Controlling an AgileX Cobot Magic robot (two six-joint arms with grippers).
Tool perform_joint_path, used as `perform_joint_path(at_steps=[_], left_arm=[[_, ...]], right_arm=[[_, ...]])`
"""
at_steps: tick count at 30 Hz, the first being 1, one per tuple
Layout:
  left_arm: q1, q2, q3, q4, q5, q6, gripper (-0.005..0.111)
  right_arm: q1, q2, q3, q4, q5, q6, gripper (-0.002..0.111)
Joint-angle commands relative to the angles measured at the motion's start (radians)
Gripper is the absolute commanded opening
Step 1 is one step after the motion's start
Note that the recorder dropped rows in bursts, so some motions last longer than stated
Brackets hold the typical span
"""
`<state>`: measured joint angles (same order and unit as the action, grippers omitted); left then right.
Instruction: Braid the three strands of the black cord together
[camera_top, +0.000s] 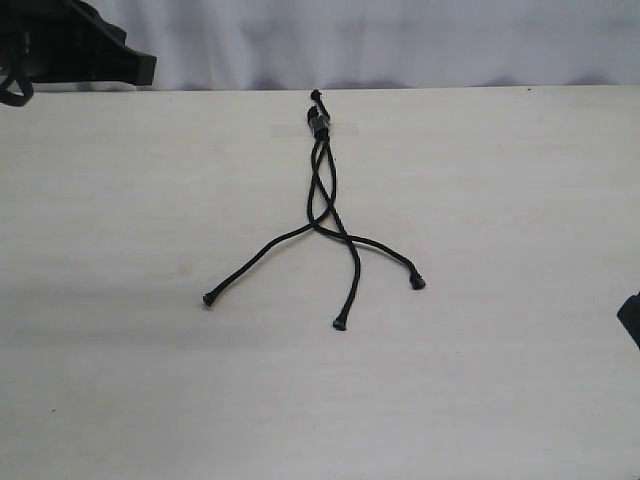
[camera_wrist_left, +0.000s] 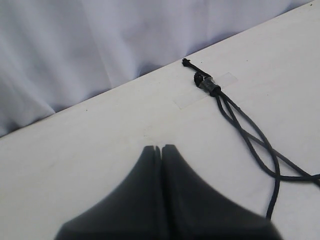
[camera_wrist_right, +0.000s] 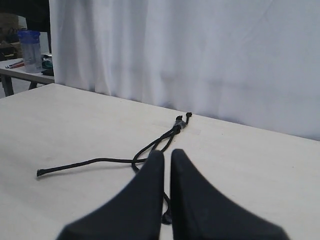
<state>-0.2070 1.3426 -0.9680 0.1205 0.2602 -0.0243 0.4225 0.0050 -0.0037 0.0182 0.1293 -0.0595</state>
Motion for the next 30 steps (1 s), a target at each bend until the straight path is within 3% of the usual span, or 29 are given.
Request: perform_joint_path(at_steps=[1, 8, 13, 30], left_arm=[[0.002, -0.003, 0.002, -0.001, -0.009, -0.006, 0.000], [0.002, -0.003, 0.002, 0.001, -0.011, -0.006, 0.000], [0.002, -0.003, 0.002, 0.001, -0.011, -0.006, 0.000], [0.002, -0.003, 0.002, 0.001, -0.010, -0.006, 0.000]], right_arm=[[-0.030, -0.005, 0.004, 0.005, 0.002, -0.009, 0.004], [-0.331, -0.005, 0.004, 0.005, -0.014, -0.009, 0.004], [-0.440, -0.005, 0.004, 0.005, -0.019, -0.009, 0.004], [-0.448, -0.005, 0.004, 0.005, 0.011, -0.009, 0.004]])
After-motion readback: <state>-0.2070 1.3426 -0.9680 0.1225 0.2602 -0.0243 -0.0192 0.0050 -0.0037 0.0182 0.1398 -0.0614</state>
